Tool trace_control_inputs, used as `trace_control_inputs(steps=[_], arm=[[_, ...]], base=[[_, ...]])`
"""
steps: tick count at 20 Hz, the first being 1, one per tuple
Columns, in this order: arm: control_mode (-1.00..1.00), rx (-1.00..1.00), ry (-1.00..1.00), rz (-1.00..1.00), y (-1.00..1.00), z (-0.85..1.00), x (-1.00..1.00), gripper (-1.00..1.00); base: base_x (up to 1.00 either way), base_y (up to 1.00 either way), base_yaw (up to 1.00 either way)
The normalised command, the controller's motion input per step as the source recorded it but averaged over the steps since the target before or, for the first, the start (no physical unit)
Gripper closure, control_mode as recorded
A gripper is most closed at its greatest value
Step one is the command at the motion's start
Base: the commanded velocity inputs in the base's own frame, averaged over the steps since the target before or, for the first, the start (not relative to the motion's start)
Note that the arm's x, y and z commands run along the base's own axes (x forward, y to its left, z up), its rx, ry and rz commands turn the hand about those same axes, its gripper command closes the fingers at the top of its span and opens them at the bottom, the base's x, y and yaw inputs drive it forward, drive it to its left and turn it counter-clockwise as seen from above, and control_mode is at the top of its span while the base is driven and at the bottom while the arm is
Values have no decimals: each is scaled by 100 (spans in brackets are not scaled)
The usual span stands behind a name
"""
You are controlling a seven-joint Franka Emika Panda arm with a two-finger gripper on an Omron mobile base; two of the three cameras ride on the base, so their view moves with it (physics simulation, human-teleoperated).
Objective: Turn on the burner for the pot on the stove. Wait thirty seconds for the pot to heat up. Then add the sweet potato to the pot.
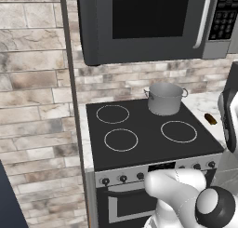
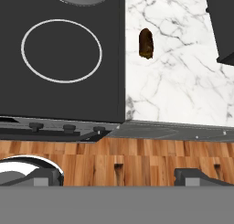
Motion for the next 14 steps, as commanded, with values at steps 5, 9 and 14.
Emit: trace_control_inputs(steps=[5,9,14], arm=[[-100,0,0,0,0,0,0,-100],[-100,0,0,0,0,0,0,-100],[-100,0,0,0,0,0,0,-100]], base=[[0,0,0],[0,0,0],[0,0,0]])
